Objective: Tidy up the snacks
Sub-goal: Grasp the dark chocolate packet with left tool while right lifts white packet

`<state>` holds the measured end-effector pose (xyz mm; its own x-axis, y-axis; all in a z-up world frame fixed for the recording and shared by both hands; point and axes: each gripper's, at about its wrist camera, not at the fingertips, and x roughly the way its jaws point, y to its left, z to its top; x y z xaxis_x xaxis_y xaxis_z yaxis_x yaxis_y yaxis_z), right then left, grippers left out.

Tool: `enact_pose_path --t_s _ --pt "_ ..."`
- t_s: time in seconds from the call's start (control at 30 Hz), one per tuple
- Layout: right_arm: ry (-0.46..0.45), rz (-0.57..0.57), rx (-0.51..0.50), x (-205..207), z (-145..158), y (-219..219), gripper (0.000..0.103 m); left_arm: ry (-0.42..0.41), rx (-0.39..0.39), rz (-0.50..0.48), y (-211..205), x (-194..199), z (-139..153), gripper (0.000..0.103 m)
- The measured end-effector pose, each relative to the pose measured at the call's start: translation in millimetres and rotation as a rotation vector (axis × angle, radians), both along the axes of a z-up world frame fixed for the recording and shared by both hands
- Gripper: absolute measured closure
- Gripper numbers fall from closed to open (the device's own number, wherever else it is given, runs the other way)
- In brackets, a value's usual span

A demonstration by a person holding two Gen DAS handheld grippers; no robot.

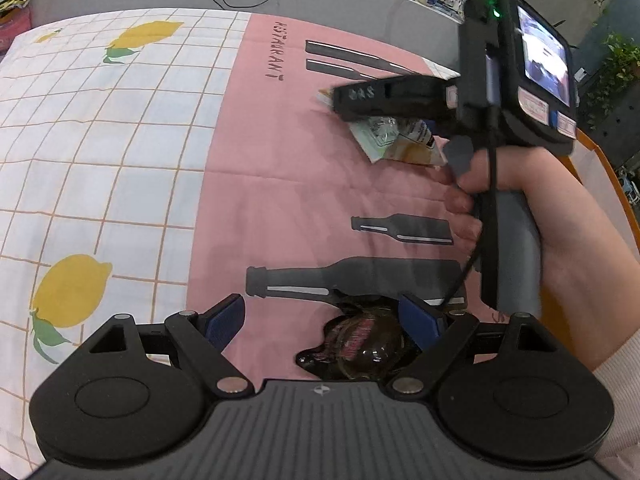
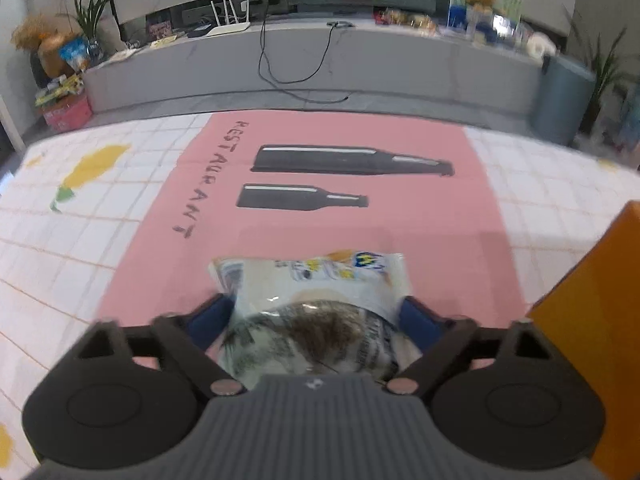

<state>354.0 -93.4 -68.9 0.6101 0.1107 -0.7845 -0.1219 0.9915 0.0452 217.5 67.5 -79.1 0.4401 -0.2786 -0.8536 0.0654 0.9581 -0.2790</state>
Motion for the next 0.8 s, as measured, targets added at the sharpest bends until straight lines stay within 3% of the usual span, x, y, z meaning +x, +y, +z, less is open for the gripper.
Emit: enact_pose_path --t_s 0.2,0.57,0.8 --pt "-0.021 0.020 -0.029 -20.2 18.1 -4.1 0.059 -0.025 0.003 -0.001 0.8 -6.2 5.9 0.002" --pt "-0.245 0.029 0.149 -93.0 118.3 -37.5 0.059 -0.082 -0.017 -0.014 4.4 -18.2 21.2 0.002" --pt "-0.287 0.001 0.273 -173.0 152.4 -78.1 0.059 -0.172 -0.044 -0.095 1.6 -31.7 35.7 0.002"
